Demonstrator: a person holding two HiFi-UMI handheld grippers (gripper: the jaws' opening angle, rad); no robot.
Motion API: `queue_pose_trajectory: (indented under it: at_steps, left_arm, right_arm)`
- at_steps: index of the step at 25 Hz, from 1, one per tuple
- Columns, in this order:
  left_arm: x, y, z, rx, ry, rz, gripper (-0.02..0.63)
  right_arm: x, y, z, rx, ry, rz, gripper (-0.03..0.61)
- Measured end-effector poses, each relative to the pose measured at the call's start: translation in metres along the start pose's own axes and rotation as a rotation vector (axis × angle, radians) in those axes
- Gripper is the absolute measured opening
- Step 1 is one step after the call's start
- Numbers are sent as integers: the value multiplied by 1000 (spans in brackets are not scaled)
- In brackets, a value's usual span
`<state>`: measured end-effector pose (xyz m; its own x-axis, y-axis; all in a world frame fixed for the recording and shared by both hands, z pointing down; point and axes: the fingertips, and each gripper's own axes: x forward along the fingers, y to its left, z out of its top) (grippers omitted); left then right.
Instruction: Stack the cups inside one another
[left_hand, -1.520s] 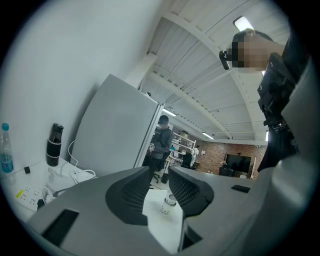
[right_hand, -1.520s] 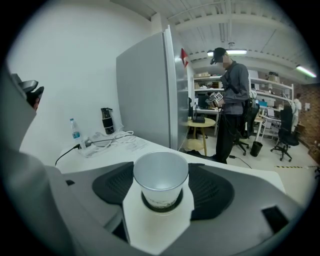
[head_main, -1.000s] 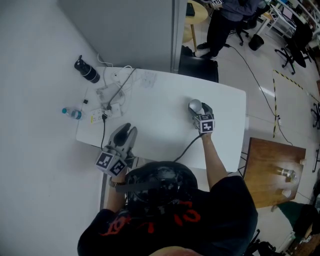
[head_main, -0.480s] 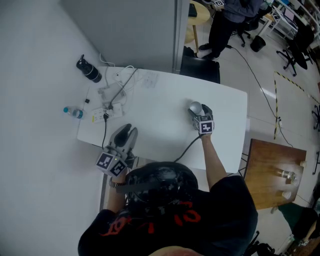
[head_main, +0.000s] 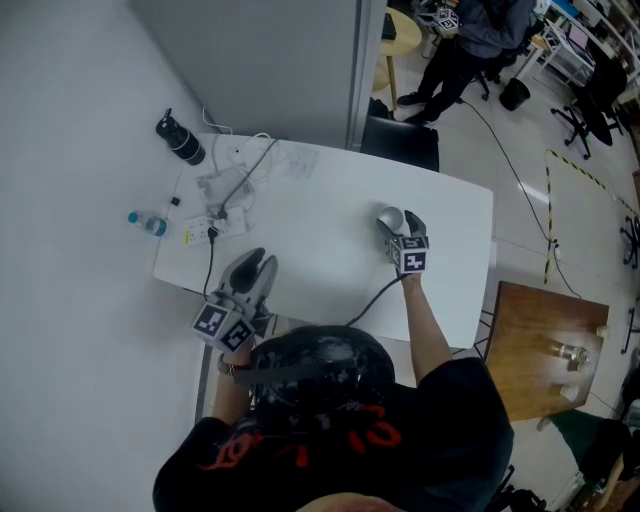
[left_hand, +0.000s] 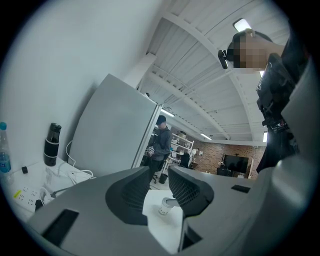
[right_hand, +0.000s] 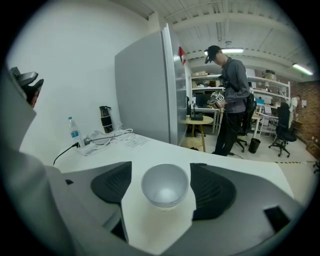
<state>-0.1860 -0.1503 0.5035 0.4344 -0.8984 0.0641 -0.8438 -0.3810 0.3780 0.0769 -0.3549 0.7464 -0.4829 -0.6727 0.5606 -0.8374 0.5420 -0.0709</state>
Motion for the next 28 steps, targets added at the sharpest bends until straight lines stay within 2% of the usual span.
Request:
queue_pose_trajectory:
  at_steps: [5,6,12,17,24,28]
  left_arm:
    - [-2,-1,4,10,2,-16,123]
    - [-2,-2,5,12,0,-20,123]
    - [-2,-9,5,21,12,-50,123]
    - [3,-17,8,15,2,-89,123]
    - [10,-41,16,39,-10,-147,123]
    - [16,-51,16,47,-16,-174,123]
  right_arm:
    - [-18,13,22,21,-83,-3,374]
    - [-24,15,29,24,-105,-5,350]
    - [-68,36,73,45,-256,-5,306]
    - [-105,51,102,32,-349,-14,235]
    - [-163,70,129,4,-458,-17,24]
    - [-196,73,140,-8,-508,-39,9]
